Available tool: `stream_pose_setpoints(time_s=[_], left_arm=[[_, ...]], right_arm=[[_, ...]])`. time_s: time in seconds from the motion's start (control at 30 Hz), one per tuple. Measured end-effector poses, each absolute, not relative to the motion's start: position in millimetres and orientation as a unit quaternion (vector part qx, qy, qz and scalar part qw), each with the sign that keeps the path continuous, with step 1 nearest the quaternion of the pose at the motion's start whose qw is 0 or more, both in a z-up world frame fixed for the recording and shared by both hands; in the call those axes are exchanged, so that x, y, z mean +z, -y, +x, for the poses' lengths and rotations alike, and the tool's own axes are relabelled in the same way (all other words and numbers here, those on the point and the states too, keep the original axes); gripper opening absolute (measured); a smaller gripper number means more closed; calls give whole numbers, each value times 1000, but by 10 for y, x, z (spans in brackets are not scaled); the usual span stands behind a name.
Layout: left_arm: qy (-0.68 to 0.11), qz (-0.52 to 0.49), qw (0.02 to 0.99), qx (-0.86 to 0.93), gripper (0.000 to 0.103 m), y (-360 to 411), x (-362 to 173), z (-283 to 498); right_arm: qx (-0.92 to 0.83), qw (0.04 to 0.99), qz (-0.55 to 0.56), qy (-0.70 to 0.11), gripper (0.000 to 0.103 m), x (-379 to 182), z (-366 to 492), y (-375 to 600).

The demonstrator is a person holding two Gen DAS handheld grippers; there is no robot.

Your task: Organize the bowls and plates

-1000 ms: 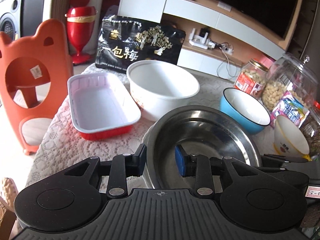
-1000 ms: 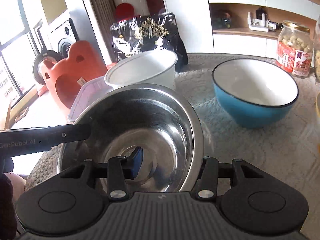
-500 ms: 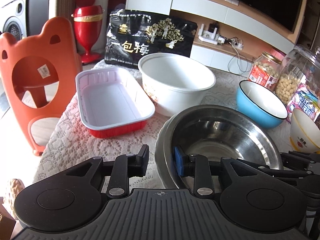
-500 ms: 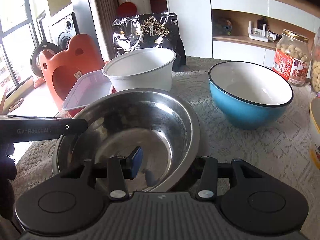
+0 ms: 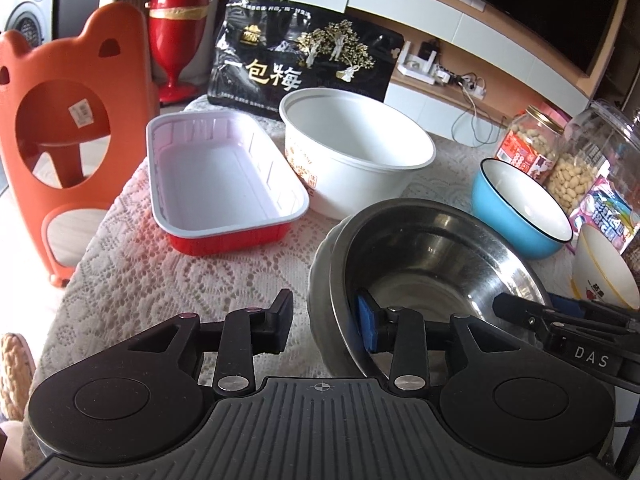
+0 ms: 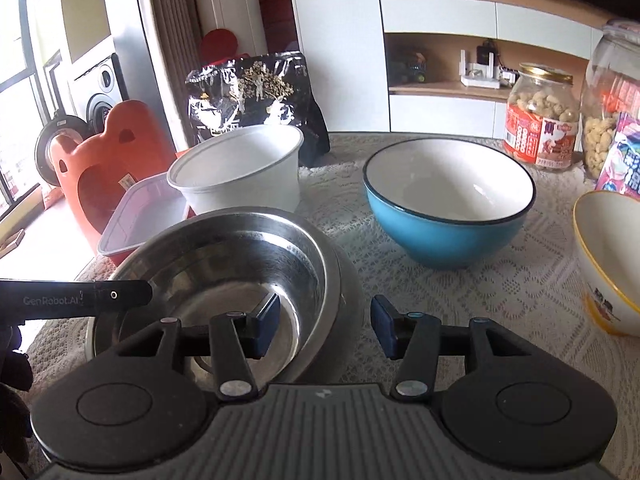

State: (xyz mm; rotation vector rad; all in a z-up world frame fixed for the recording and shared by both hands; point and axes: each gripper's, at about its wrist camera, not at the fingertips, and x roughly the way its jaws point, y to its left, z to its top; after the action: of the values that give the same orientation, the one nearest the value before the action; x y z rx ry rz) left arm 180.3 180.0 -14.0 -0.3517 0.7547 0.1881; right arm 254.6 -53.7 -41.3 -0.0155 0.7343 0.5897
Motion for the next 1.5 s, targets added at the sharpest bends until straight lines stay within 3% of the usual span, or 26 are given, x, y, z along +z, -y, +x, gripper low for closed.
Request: stream_pose_setpoints(time_s=[0.13, 0.4, 1.1, 1.5], left_arm=[[-381, -201, 899, 81, 42, -1863, -210, 1874], [-401, -201, 891, 68, 31, -1800, -333, 1981], [-436, -160, 885, 36, 34, -1206, -276, 1856], [-400, -140, 898, 117, 35, -1653, -101, 1743]], right_arm=[[299, 869, 15, -393, 54, -494, 2666, 495], [313, 844, 26, -434, 63, -600, 2788, 370], [296, 851, 23, -434, 59, -573, 2349, 1033], [338, 842, -11, -421, 60, -534, 2186, 461]])
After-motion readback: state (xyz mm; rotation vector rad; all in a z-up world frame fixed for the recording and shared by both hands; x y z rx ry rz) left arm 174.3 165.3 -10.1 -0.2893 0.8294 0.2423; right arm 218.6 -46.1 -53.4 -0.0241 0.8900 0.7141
